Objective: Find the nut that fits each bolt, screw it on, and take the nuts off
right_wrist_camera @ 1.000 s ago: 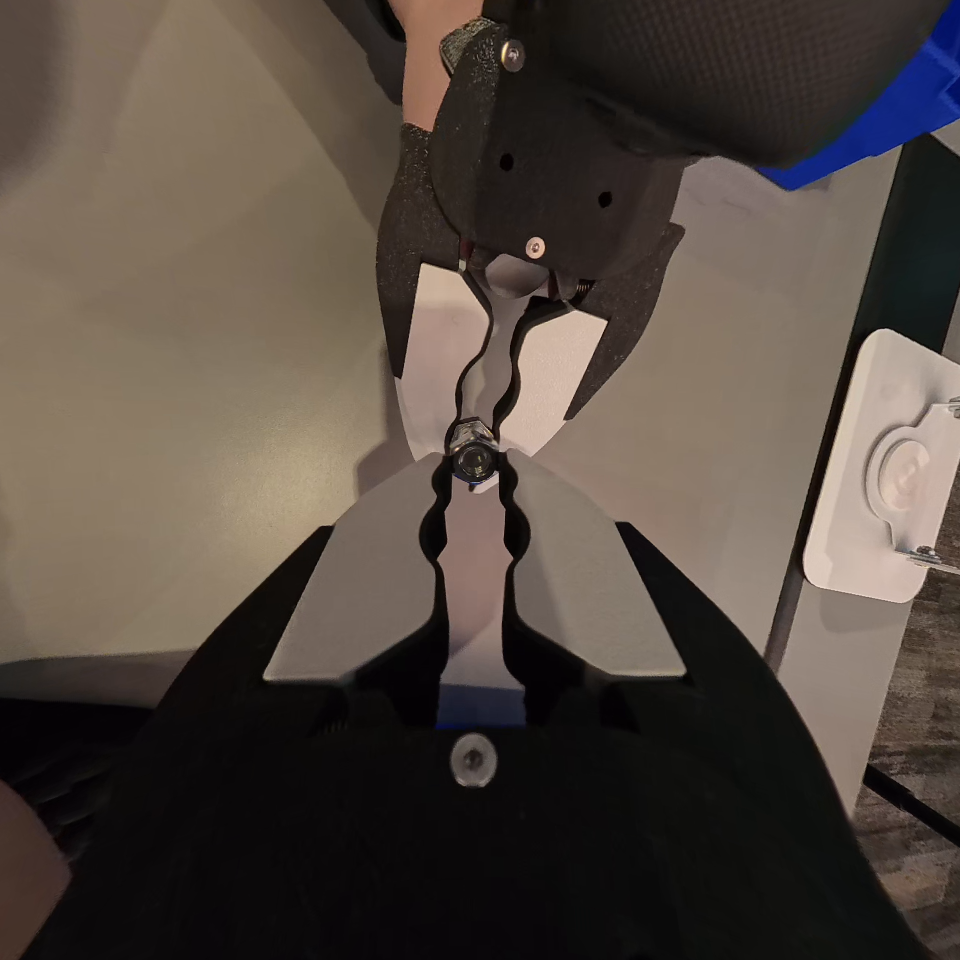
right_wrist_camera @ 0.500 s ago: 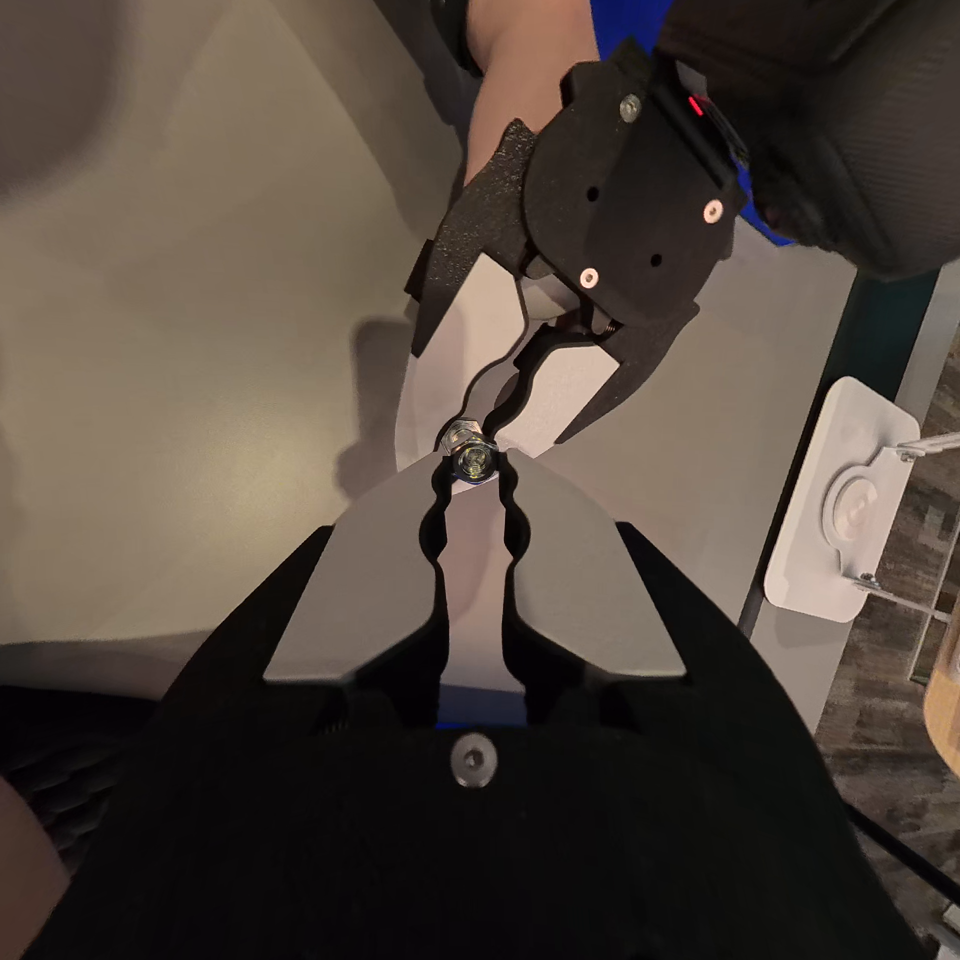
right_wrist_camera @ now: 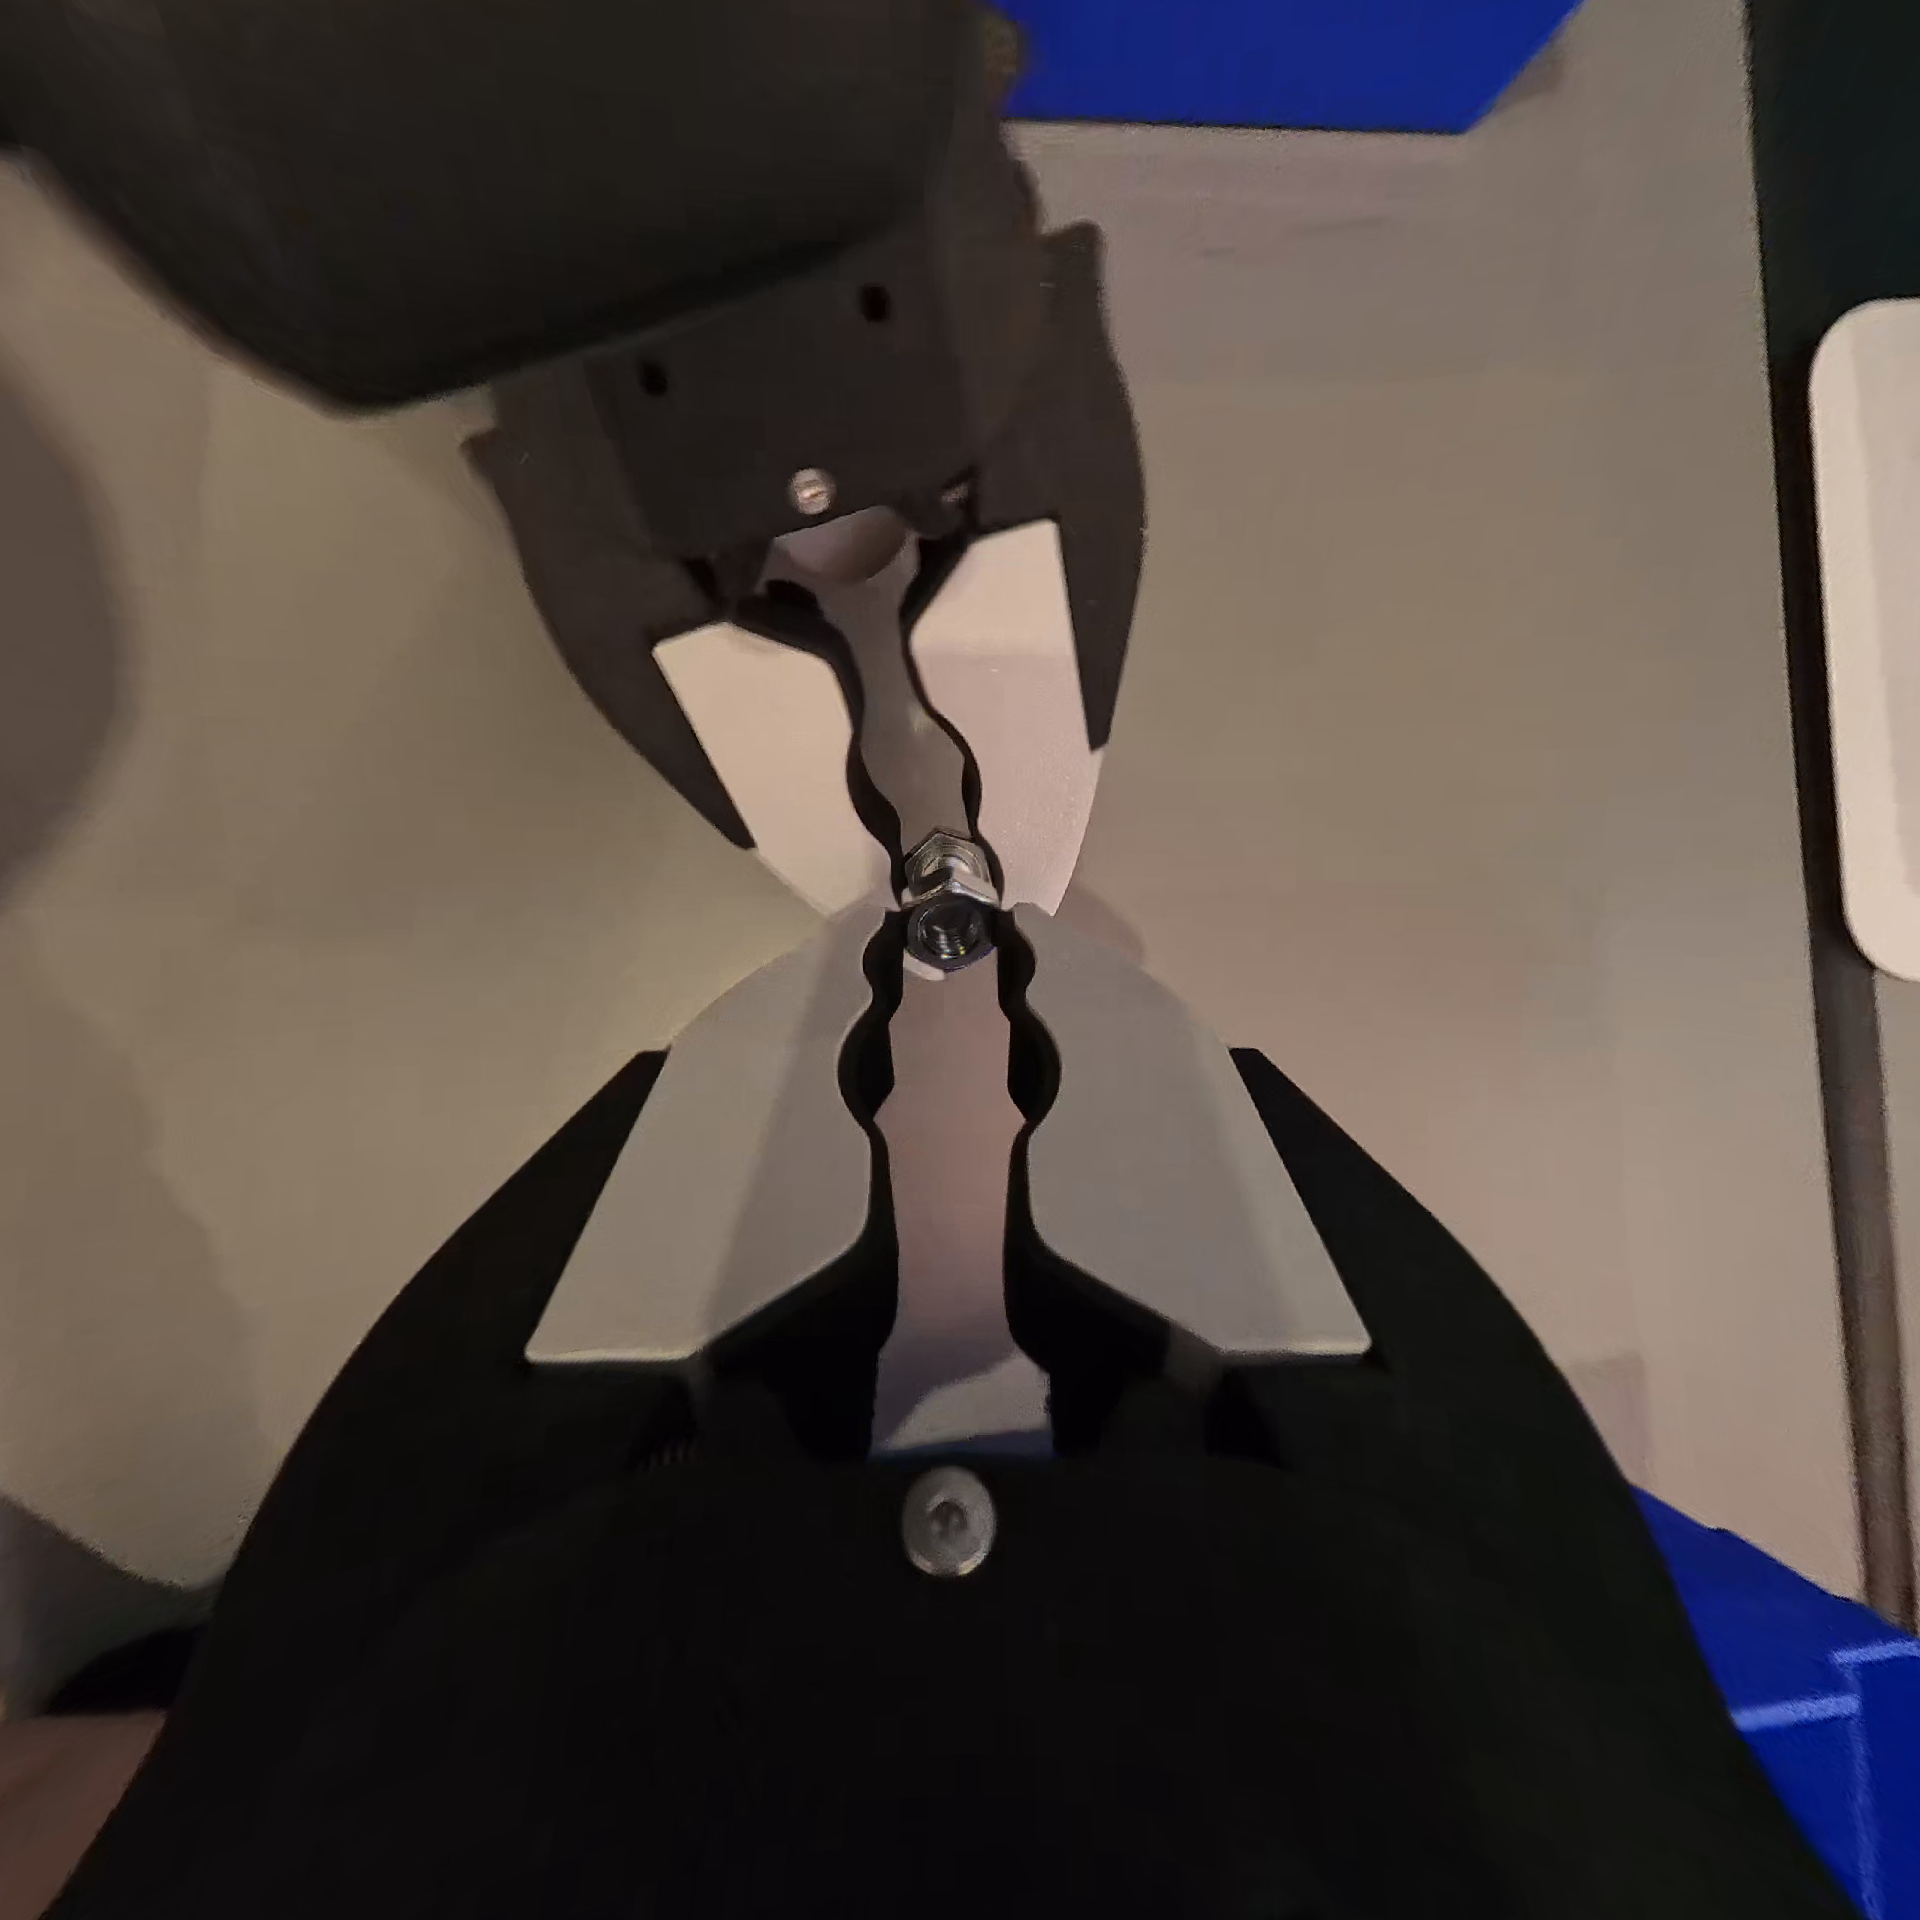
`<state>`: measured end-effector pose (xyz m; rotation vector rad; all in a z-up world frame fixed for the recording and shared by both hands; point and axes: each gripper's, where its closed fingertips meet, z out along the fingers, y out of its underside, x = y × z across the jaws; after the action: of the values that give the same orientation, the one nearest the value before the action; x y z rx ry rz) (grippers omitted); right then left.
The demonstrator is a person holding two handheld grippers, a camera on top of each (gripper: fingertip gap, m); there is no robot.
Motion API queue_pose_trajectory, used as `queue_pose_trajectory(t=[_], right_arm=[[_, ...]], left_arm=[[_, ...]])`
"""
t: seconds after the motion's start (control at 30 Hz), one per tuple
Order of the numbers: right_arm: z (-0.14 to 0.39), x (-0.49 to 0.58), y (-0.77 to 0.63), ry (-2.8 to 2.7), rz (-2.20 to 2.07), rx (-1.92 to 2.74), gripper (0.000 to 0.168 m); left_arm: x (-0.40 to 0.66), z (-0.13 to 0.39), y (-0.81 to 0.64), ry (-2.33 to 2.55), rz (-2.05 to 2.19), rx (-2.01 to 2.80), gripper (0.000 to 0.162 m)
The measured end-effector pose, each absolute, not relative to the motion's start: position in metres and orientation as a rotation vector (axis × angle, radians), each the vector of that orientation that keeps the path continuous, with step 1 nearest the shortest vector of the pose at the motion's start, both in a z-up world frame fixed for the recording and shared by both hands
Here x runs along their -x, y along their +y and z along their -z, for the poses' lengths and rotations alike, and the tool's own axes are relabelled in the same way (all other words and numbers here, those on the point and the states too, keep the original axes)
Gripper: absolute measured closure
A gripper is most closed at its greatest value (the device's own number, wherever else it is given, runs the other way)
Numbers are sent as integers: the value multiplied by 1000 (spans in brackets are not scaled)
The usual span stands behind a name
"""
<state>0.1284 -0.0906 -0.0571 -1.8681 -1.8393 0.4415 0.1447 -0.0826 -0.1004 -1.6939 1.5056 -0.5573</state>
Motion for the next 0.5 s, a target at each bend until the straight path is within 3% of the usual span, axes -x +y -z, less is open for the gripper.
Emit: queue_pose_trajectory(t=[0.5], right_arm=[[58,-107,-64,-1404,-684,2131,150]], left_arm=[[-120,100,-43,1360,207,1773,147]])
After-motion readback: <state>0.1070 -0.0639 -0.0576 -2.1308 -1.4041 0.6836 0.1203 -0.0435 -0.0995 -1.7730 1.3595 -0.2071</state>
